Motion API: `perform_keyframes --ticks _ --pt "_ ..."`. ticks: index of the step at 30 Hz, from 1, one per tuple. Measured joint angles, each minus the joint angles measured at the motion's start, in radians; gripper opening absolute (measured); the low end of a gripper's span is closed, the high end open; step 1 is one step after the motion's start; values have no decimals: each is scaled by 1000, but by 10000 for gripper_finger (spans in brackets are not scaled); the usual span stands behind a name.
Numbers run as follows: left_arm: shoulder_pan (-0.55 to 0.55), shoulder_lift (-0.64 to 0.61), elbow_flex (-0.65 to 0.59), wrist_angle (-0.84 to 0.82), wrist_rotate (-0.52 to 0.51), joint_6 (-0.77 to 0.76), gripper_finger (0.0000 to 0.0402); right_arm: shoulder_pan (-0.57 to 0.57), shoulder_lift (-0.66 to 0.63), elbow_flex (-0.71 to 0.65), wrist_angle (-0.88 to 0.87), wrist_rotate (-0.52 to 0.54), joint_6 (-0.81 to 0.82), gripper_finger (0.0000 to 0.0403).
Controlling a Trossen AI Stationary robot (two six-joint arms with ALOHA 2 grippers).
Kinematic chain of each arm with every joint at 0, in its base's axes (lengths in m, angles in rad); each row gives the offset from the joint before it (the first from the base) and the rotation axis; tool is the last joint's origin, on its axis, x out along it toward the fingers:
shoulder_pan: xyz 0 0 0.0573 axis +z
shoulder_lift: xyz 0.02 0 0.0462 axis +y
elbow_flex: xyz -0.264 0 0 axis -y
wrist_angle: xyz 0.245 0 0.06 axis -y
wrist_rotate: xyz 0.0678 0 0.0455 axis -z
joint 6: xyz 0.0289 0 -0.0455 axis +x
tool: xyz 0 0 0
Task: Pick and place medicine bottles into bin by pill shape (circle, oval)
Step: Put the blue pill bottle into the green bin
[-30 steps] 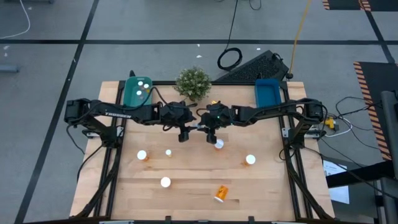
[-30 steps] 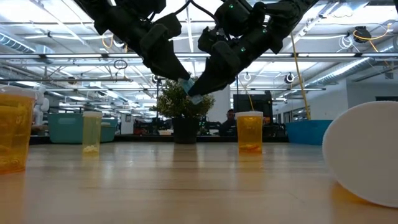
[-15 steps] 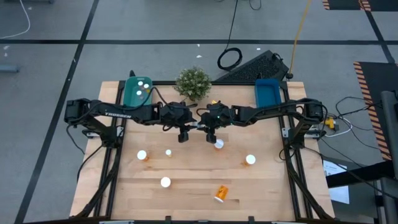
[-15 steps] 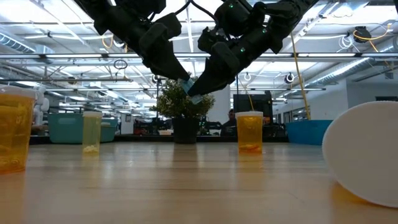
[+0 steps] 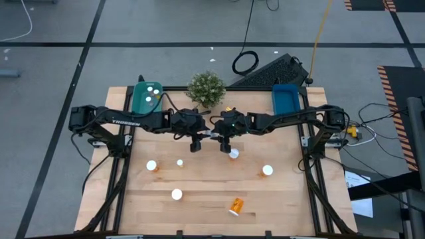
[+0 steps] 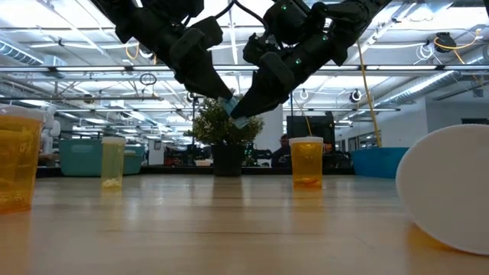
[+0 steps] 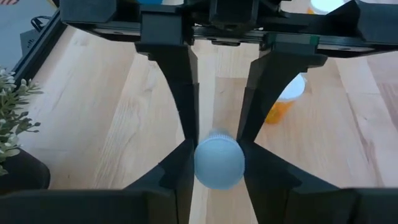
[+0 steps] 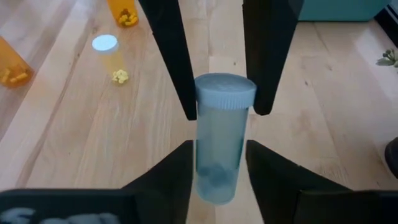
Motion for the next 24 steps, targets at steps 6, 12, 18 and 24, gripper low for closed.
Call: perform_keyframes --ticks 6,12,18,24 --pt "0 -9 0 -85 0 -7 124 -2 -40 -1 -61 1 -7 208" --pt "0 -40 0 -164 -6 -40 123 0 -139 -1 -199 110 -56 253" --pt "0 -118 1 -234 -26 -77 124 0 -275 -9 -404 126 -123 262" --pt "0 -277 1 -393 -65 -131 124 0 -414 -93 -419 126 -174 255"
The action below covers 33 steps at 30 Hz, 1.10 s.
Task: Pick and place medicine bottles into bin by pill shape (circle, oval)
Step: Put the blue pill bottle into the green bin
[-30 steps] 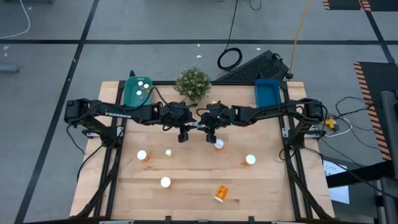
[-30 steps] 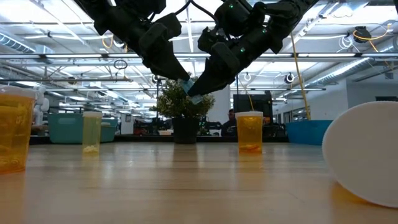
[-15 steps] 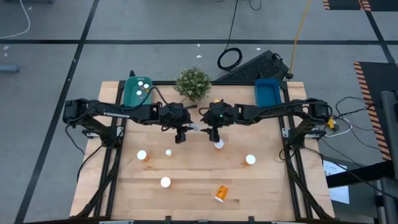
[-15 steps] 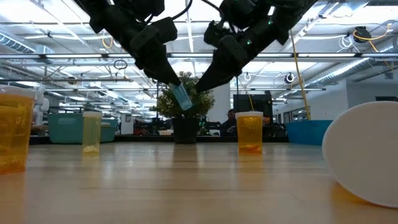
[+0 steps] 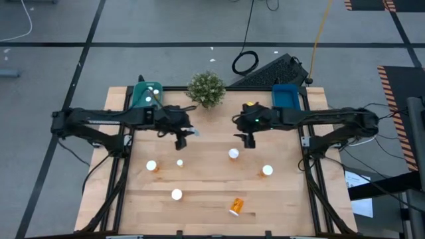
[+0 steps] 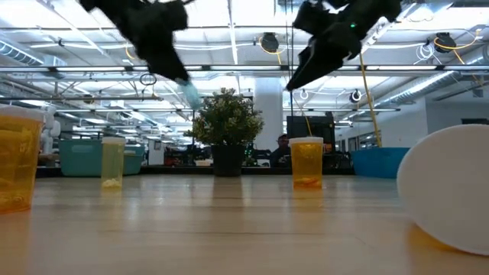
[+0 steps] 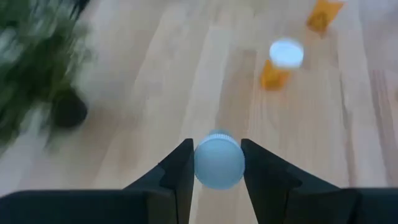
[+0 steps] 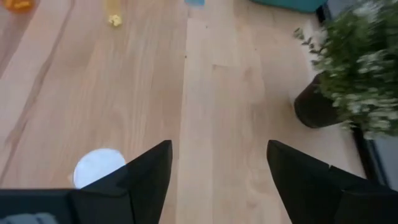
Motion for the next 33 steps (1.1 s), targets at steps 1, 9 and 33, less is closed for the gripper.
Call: perform_keyframes --ticks 1,9,33 --pt "0 -27 0 -16 -9 -9 124 0 -22 -16 3 0 -8 254" --pt "4 -223 0 -263 -146 -79 124 -1 -157 -109 89 0 -45 254" --pt "390 -293 -1 -488 -249 -35 124 0 -194 -131 75 -3 -85 254"
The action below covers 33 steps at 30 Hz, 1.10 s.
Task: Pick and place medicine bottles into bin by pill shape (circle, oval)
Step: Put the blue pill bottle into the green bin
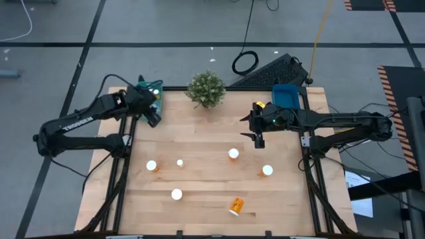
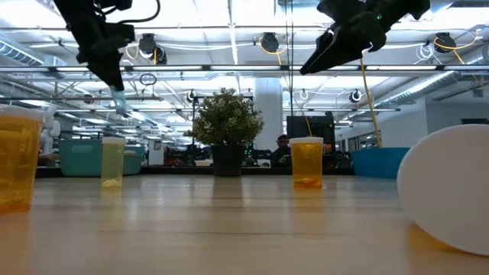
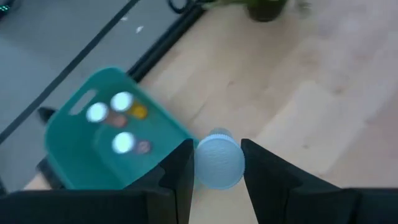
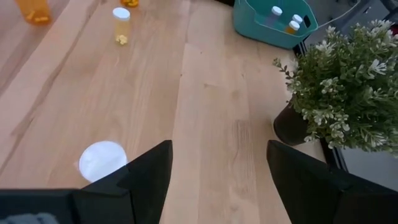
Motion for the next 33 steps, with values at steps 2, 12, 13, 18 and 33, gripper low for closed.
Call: perform_keyframes --ticks 2,12,13,18,33 --pt "42 0 0 2 -3 7 124 0 0 0 0 0 -5 254" --pt "222 87 0 70 36 97 124 -2 0 0 12 1 -35 253" --pt "231 108 0 77 39 111 124 -2 1 0 11 1 -36 254" --pt "259 202 0 119 53 125 124 -2 1 0 6 1 -35 254" --pt "310 296 0 165 71 147 124 -2 1 0 -14 0 -35 254"
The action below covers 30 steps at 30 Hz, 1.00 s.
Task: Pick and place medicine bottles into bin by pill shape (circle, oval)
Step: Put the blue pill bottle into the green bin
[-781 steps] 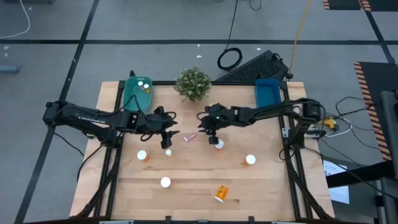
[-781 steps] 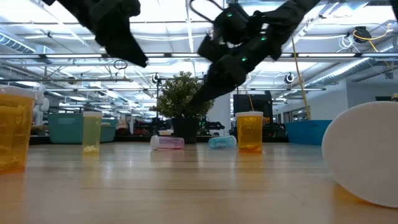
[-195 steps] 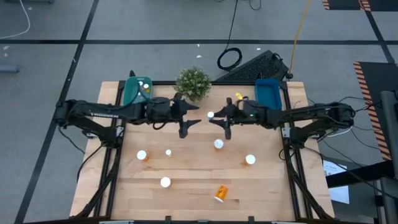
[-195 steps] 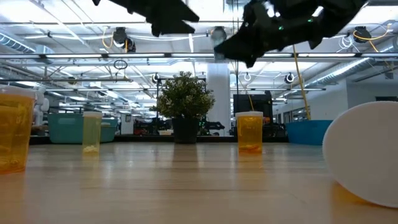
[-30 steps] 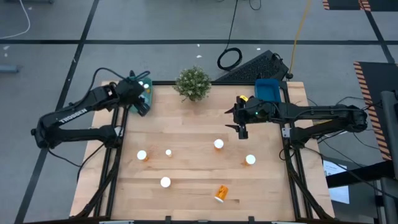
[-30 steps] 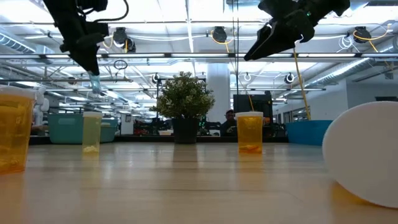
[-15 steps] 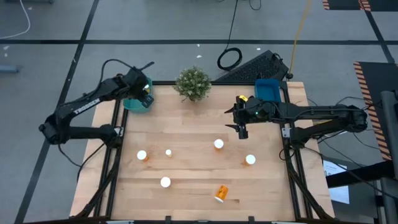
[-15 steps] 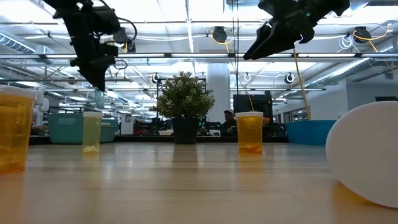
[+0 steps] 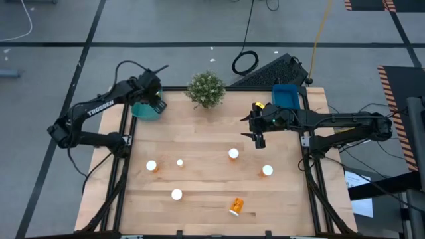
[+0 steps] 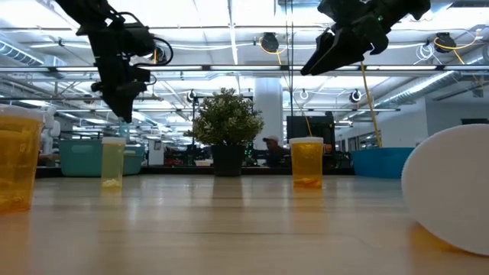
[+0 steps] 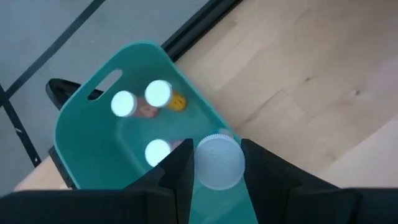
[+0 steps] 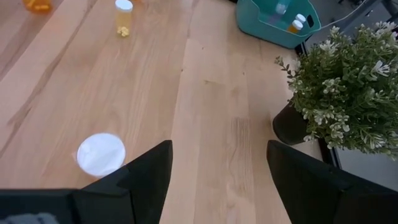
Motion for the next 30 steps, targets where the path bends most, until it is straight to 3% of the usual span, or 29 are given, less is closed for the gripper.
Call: perform_keyframes --ticks 18,30 --pt "68 51 0 67 44 14 124 0 0 0 6 0 3 254" --pt "75 138 0 77 -36 13 124 0 0 0 15 0 24 254"
